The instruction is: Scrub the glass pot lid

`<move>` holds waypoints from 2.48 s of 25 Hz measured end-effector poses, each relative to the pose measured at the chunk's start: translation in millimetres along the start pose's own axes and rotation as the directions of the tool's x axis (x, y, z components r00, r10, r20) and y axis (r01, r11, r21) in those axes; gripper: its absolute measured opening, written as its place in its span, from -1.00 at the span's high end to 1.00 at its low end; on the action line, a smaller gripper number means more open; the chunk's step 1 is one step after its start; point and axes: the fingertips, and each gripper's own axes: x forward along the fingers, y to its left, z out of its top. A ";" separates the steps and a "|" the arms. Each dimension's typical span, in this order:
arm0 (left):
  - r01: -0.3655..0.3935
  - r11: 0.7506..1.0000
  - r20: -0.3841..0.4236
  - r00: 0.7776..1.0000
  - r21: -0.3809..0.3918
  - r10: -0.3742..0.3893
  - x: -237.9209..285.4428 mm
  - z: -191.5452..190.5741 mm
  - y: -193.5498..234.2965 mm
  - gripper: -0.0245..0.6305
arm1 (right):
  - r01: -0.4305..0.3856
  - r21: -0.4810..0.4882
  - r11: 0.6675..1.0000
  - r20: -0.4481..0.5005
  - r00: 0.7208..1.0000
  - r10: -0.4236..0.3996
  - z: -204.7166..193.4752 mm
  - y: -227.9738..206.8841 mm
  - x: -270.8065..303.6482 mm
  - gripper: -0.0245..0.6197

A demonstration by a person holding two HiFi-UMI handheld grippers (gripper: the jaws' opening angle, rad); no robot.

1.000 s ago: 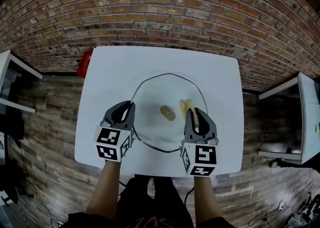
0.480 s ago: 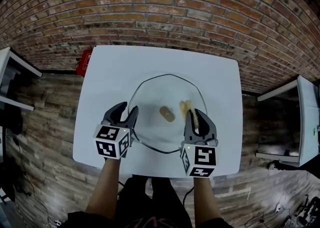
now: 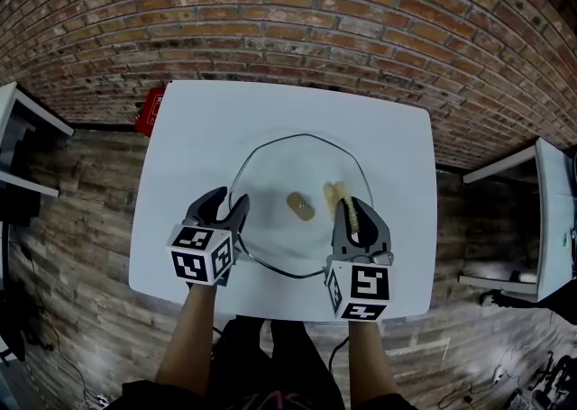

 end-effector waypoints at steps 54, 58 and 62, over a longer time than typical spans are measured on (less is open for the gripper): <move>0.009 0.998 -0.054 0.998 -0.066 -0.013 11.0 -20.2 13.0 0.54 | -0.288 -0.051 0.956 -0.032 0.957 0.287 18.9 136.6 91.6 0.74; 0.003 0.998 -0.055 0.998 -0.066 -0.006 9.8 -21.4 12.8 0.54 | -0.287 -0.050 0.956 -0.066 0.957 0.284 8.4 133.4 97.4 0.74; -0.003 0.998 -0.053 0.999 -0.060 0.000 10.3 -20.6 13.3 0.54 | -0.274 -0.057 0.960 -0.125 0.956 0.265 -6.5 126.4 102.7 0.74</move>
